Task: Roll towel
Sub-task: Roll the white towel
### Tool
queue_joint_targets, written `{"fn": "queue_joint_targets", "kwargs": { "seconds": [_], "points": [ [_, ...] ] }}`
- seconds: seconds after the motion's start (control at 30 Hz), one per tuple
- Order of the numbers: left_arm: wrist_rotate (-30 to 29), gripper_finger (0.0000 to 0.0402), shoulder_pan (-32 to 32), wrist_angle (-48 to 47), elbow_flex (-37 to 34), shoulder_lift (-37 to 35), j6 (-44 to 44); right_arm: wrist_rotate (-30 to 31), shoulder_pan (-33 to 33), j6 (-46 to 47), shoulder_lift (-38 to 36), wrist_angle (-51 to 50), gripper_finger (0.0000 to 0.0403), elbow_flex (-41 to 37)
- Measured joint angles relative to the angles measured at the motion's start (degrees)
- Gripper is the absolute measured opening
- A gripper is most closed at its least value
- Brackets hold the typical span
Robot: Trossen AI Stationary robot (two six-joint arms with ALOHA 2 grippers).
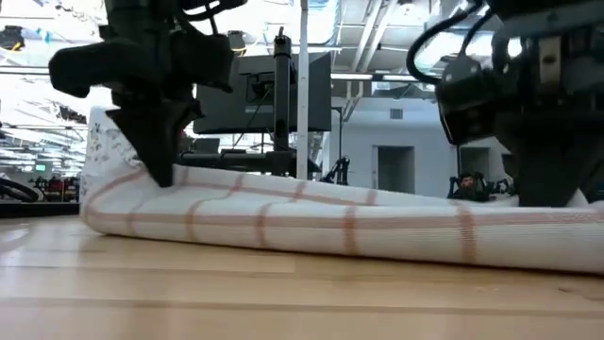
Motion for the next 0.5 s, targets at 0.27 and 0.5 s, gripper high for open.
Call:
{"fn": "queue_joint_targets", "kwargs": {
  "seconds": [0.27, 0.5],
  "points": [
    [0.05, 0.0079, 0.91, -2.44, 1.22, 0.07, 3.66, -4.56, -2.77, 2.45, -2.09, 0.35, 0.0129, -0.02],
    [-4.07, 0.0099, 1.82, -15.72, 10.25, -0.21, 4.89, -6.17, -5.15, -1.13, -11.37, -0.07, 0.0189, -0.02]
  ]
}}
